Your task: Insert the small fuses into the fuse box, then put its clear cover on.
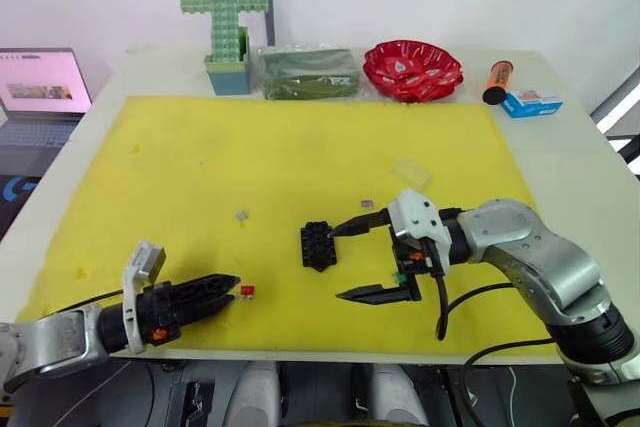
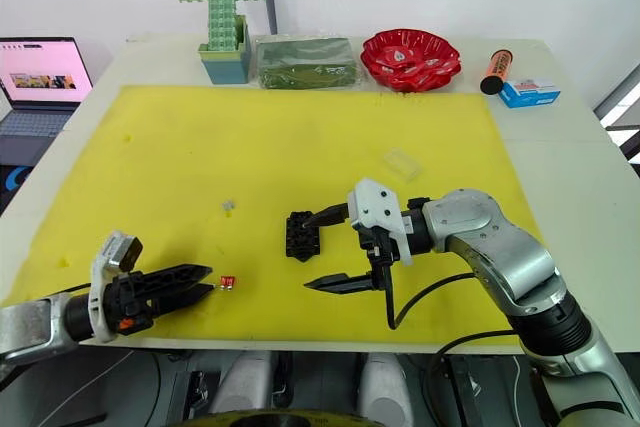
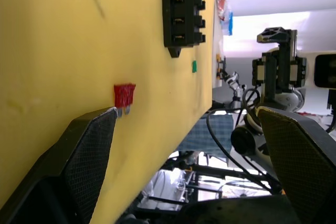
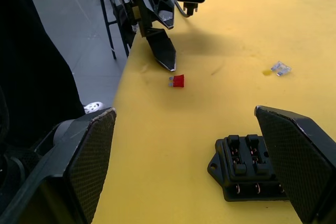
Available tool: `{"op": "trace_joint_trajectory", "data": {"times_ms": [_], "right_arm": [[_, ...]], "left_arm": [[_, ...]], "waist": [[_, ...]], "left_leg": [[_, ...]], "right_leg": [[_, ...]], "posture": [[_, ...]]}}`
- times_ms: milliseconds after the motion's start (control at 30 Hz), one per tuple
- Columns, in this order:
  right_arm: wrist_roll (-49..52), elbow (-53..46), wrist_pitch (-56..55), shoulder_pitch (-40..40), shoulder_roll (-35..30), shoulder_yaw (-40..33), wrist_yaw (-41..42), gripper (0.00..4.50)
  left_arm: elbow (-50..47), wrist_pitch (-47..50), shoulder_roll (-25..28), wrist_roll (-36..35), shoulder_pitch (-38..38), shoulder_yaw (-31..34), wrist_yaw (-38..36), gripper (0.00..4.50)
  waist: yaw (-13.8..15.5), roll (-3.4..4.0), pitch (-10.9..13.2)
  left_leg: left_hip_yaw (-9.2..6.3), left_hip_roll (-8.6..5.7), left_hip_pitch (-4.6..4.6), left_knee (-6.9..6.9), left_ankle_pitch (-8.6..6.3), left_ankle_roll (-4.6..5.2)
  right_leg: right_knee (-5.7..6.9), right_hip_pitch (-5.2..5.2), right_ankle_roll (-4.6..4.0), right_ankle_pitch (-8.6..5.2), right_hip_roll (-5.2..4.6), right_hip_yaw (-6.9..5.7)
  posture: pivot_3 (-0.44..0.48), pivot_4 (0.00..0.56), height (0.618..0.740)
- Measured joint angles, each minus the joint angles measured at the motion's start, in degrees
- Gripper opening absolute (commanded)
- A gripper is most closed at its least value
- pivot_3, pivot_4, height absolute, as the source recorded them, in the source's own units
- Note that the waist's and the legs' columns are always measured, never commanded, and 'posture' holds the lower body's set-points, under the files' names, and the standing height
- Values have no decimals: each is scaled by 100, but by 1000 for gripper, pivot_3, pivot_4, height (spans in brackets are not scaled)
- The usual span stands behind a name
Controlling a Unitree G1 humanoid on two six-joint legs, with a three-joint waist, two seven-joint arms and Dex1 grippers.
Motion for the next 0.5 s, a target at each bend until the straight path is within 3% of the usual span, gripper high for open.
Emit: {"op": "trace_joint_trajectory", "data": {"times_ms": [500], "right_arm": [[76, -13, 121, -73, 35, -6, -194, 4484]], "left_arm": [[-13, -41, -119, -107, -123, -203, 444, 4500]], "waist": [[3, 1, 0]], "left_leg": [[-1, 0, 0, -2, -1, 0]], "right_leg": [[-2, -3, -1, -1, -2, 1]], "posture": [[0, 150, 740]]}}
